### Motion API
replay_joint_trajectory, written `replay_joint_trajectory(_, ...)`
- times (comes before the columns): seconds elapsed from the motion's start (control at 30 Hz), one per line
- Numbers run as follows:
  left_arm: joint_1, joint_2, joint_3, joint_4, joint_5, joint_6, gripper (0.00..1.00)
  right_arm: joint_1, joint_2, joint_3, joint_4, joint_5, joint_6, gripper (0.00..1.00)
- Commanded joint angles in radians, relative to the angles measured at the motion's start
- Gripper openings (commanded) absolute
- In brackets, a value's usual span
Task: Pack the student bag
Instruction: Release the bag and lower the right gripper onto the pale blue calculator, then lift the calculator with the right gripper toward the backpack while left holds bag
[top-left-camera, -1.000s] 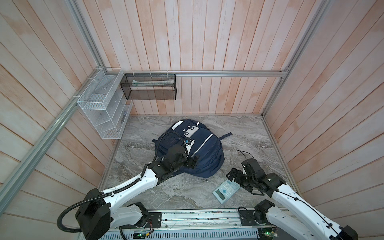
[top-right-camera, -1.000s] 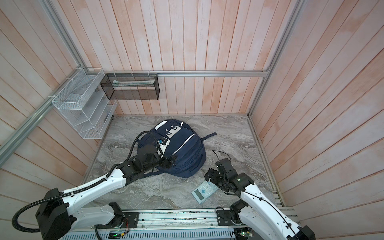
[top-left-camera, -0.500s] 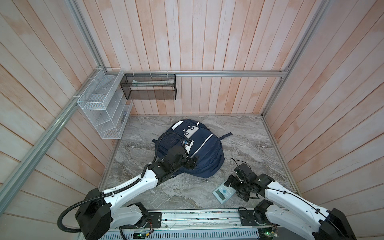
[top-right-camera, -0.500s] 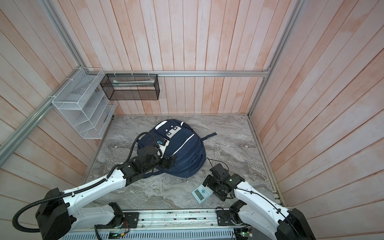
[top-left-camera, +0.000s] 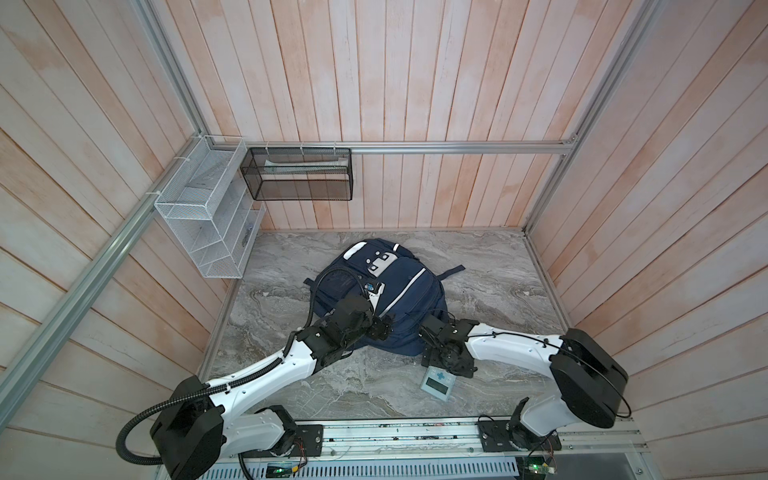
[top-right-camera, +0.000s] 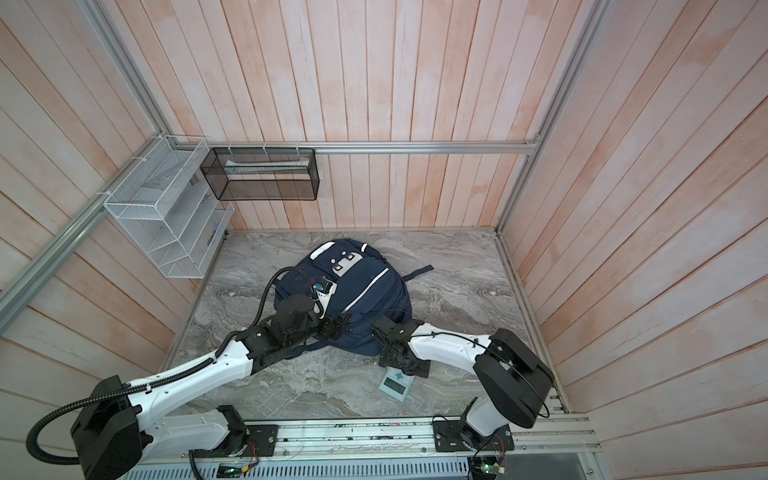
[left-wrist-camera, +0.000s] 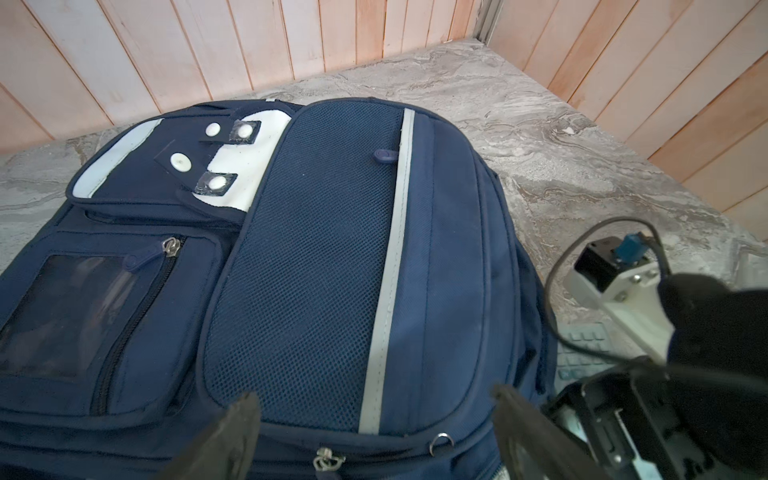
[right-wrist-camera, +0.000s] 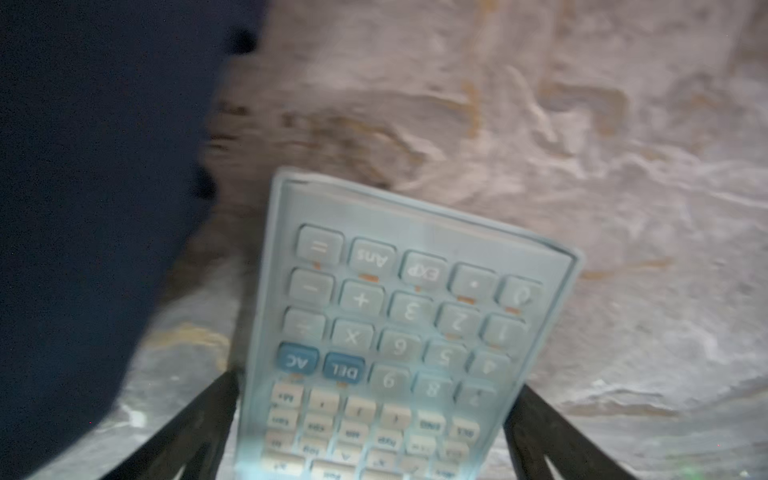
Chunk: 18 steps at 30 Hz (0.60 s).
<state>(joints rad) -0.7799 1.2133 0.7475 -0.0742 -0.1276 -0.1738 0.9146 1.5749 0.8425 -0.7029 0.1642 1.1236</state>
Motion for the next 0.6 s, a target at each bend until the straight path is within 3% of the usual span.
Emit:
replay_joint_trajectory(0.0,0.002,0.002,-0.013,0.011,-0.037,-0.010,0.90,0.061,0.131,-0.020,-0.104,0.079,-0.001,0.98)
replay_joint_trajectory(0.1,0.004,0.006,-0.016,0.010,-0.032,-0.010,0.90,0.057,0.116,-0.054,-0.019,0.007,-0.016,0.97)
replay_joint_trajectory(0.23,0.004,0.006,-0.019,-0.002,-0.040,-0.009,0.90,0.031,0.077,-0.071,-0.029,0.001,-0.034,0.92)
replay_joint_trajectory(0.37,0.004,0.001,-0.021,0.000,-0.041,-0.015,0.90,-0.026,0.028,-0.118,-0.034,0.002,-0.077,0.74)
replay_joint_trajectory(0.57,0.003,0.058,0.036,-0.025,-0.038,0.018,0.90,-0.145,-0.051,-0.141,-0.019,0.018,-0.148,0.70)
